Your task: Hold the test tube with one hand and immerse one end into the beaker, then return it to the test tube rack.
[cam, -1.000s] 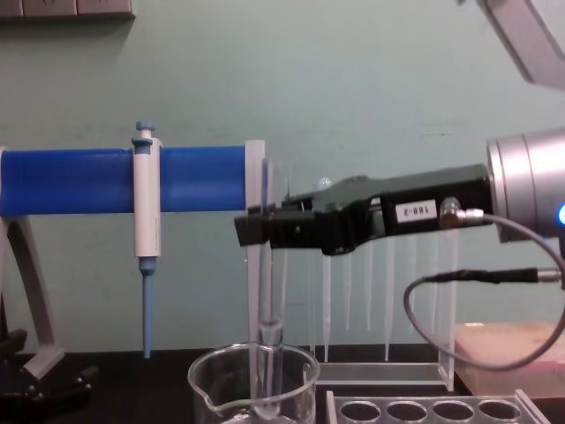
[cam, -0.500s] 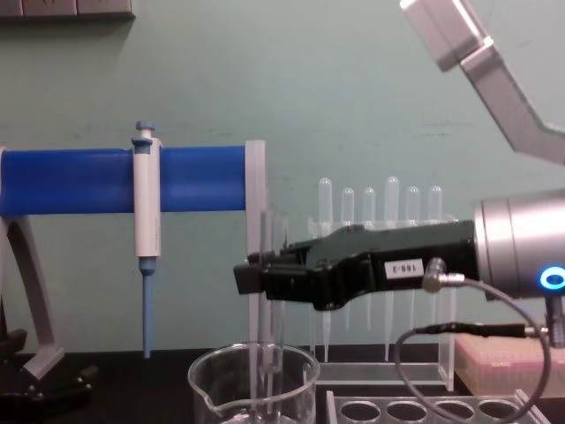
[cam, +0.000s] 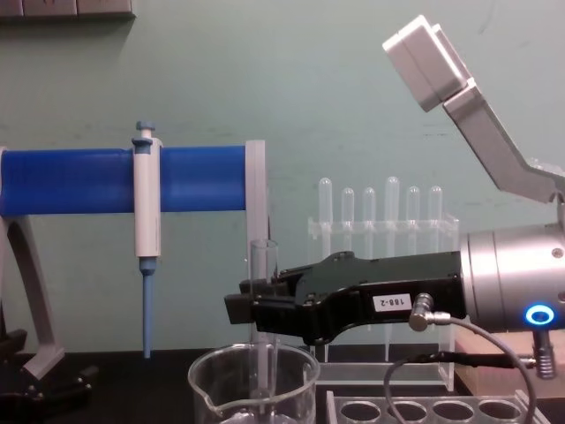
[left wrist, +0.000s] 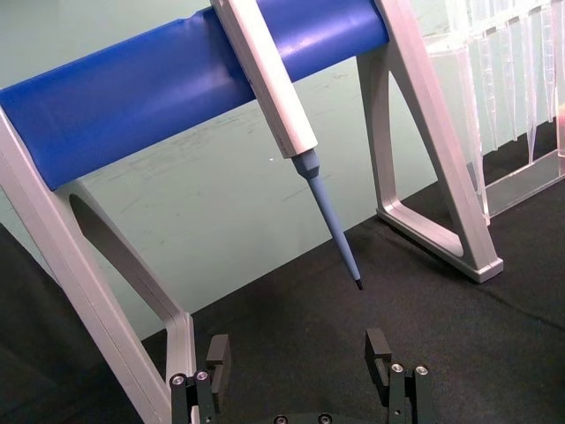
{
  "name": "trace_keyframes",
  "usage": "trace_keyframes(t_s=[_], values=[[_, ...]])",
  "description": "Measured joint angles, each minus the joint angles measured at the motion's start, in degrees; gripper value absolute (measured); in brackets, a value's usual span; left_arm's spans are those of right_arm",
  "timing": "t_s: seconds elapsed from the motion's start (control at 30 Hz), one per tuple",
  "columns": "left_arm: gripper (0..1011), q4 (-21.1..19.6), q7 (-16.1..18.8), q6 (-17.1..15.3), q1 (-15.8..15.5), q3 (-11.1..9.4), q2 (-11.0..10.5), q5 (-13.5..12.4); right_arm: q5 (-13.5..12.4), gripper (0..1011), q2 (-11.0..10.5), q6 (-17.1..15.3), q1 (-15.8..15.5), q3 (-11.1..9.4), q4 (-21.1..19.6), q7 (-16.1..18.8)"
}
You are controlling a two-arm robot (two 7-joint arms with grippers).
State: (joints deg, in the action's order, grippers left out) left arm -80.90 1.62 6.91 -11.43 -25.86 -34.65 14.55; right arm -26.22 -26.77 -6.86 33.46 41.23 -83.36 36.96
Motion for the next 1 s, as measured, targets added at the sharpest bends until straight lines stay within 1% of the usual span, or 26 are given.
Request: trace_keyframes(t_s=[0.3,0.53,0.73,0.83,1.0], values=[[1000,0.0,0.0,0.0,0.0,0.0,0.0,0.0,2.3,225,0.6,1.4,-0.6,-0.4,0.9,0.4],[1000,0.0,0.0,0.0,0.0,0.0,0.0,0.0,3.7,224,1.3,2.2,-1.2,-0.7,1.4,0.5],[1000,0.0,0.0,0.0,0.0,0.0,0.0,0.0,4.4,225,1.7,2.3,-1.6,-0.9,1.6,0.6],[1000,0.0,0.0,0.0,0.0,0.0,0.0,0.0,4.8,225,1.8,1.8,-1.7,-1.1,1.7,0.6],[1000,0.0,0.0,0.0,0.0,0.0,0.0,0.0,4.9,225,1.9,1.5,-1.8,-1.2,1.7,0.6]])
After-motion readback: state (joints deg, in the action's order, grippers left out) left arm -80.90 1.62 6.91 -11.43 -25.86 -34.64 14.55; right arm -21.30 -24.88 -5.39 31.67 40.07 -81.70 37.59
